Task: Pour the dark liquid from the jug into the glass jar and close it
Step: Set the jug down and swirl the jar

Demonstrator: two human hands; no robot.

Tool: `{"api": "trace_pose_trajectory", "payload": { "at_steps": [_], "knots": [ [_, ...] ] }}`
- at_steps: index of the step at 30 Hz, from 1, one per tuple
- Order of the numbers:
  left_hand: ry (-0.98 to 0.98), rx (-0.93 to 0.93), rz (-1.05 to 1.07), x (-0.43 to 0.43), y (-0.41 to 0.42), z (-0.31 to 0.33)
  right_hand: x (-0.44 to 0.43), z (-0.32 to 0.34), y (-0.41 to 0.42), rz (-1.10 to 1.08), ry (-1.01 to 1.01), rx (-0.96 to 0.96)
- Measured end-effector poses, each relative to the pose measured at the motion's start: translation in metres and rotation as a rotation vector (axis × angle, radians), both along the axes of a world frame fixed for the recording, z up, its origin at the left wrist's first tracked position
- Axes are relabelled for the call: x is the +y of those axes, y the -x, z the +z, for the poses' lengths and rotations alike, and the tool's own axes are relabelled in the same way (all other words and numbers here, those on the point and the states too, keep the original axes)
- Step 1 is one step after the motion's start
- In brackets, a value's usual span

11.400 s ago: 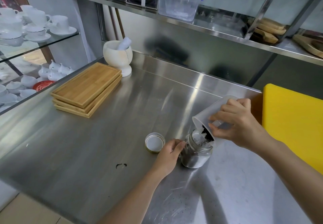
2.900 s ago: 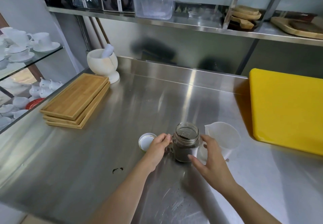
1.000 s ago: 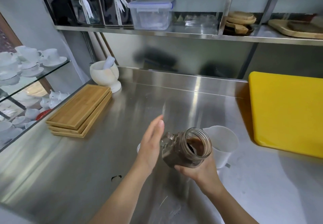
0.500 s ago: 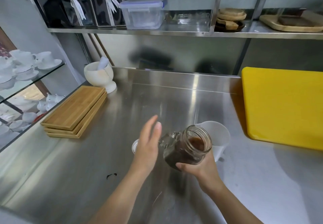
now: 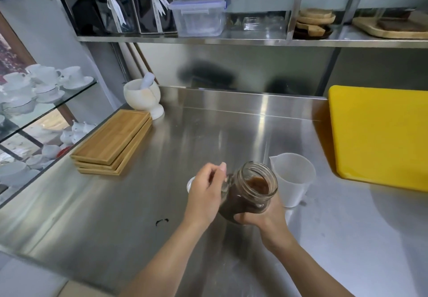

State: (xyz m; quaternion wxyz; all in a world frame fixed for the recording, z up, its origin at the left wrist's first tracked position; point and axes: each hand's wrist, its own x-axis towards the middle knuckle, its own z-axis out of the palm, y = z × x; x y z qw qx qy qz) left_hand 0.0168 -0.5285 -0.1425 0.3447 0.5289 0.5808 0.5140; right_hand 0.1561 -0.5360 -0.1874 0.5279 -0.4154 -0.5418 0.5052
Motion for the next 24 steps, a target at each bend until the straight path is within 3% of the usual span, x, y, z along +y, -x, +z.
{"api": "trace_pose_trajectory", "payload": {
  "at_steps": [3, 8, 10, 16, 21, 24],
  "knots": [
    [0.007, -0.034, 0.016, -0.001, 0.003, 0.003, -0.005, 0.005, 0.009, 0.034, -0.022, -0.01],
    [0.095, -0.357, 0.218, 0.004, 0.017, -0.006, -0.011, 0.02, 0.018, 0.222, -0.018, -0.129],
    [0.079, -0.4, 0.28, 0.005, 0.026, -0.011, -0.009, 0.021, 0.013, 0.287, 0.004, -0.202],
    [0.0, -0.659, 0.44, 0.01, 0.045, -0.019, -0.009, 0.023, 0.012, -0.096, -0.007, -0.047],
    [0.048, -0.614, 0.424, 0.01, 0.035, -0.015, -0.024, 0.016, 0.051, 0.245, 0.021, -0.129],
    [0.045, -0.621, 0.452, 0.01, 0.043, -0.016, -0.02, 0.013, 0.047, 0.141, 0.044, -0.127]
  ]
}}
